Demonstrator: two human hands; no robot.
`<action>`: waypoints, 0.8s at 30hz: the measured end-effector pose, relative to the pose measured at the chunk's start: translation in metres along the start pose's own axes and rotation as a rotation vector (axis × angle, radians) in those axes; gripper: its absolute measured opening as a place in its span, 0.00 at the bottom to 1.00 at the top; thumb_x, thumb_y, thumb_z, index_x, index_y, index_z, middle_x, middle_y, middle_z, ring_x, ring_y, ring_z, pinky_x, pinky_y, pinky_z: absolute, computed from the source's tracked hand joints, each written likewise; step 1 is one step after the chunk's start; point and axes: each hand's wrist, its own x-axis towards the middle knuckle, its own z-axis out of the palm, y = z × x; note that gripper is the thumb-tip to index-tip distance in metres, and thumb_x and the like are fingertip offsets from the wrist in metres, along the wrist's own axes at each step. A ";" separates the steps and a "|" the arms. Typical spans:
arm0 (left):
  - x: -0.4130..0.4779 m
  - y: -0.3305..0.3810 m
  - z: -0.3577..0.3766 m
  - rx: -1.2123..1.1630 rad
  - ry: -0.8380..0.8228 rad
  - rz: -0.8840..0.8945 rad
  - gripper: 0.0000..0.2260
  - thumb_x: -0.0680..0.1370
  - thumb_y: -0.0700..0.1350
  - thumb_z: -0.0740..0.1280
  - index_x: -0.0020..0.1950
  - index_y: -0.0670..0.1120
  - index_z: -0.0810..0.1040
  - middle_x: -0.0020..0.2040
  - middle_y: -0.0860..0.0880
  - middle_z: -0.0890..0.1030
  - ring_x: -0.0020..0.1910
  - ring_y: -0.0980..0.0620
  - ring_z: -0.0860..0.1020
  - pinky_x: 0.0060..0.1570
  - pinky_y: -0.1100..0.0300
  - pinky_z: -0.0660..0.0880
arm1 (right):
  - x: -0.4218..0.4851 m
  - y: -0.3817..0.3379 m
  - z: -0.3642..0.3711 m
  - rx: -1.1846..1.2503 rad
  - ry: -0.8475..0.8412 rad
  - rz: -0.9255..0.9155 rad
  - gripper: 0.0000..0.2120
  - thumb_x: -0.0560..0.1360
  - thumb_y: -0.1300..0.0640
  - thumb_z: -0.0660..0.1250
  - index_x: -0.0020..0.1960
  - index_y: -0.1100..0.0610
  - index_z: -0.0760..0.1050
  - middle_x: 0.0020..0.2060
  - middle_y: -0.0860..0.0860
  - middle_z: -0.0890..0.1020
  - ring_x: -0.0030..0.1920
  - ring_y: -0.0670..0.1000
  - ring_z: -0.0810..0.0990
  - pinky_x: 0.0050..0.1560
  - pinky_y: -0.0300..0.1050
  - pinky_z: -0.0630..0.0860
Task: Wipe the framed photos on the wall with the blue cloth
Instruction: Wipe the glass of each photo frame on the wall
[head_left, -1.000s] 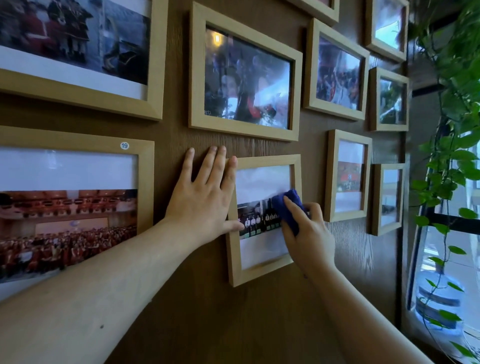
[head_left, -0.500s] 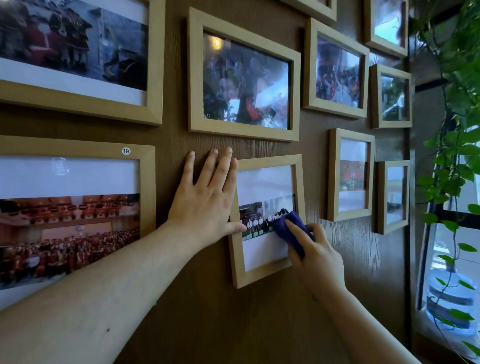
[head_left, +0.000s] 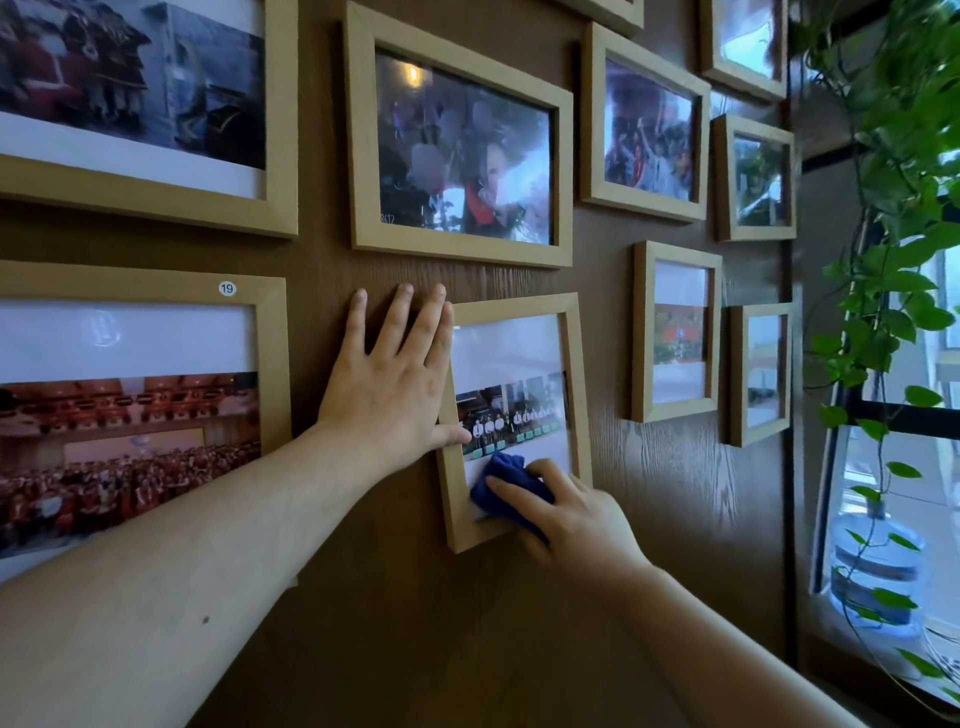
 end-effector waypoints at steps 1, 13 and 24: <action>0.000 0.001 0.000 -0.002 -0.001 -0.001 0.56 0.65 0.77 0.56 0.75 0.42 0.37 0.79 0.42 0.44 0.77 0.39 0.44 0.72 0.33 0.44 | -0.001 0.005 -0.002 -0.025 -0.005 -0.007 0.25 0.71 0.50 0.69 0.67 0.47 0.70 0.53 0.54 0.76 0.42 0.52 0.77 0.31 0.42 0.73; 0.000 0.002 -0.005 -0.012 -0.021 -0.003 0.54 0.65 0.76 0.59 0.77 0.46 0.41 0.79 0.42 0.46 0.77 0.38 0.45 0.72 0.33 0.44 | -0.020 0.030 -0.008 -0.077 -0.049 0.242 0.22 0.72 0.51 0.69 0.65 0.48 0.73 0.53 0.55 0.77 0.46 0.56 0.80 0.30 0.47 0.78; -0.004 -0.016 -0.041 0.077 -0.050 0.123 0.48 0.69 0.76 0.45 0.77 0.45 0.40 0.79 0.42 0.41 0.77 0.41 0.40 0.73 0.34 0.43 | 0.009 0.036 -0.045 0.032 0.080 0.314 0.23 0.74 0.52 0.66 0.69 0.49 0.68 0.53 0.54 0.74 0.39 0.55 0.77 0.32 0.46 0.75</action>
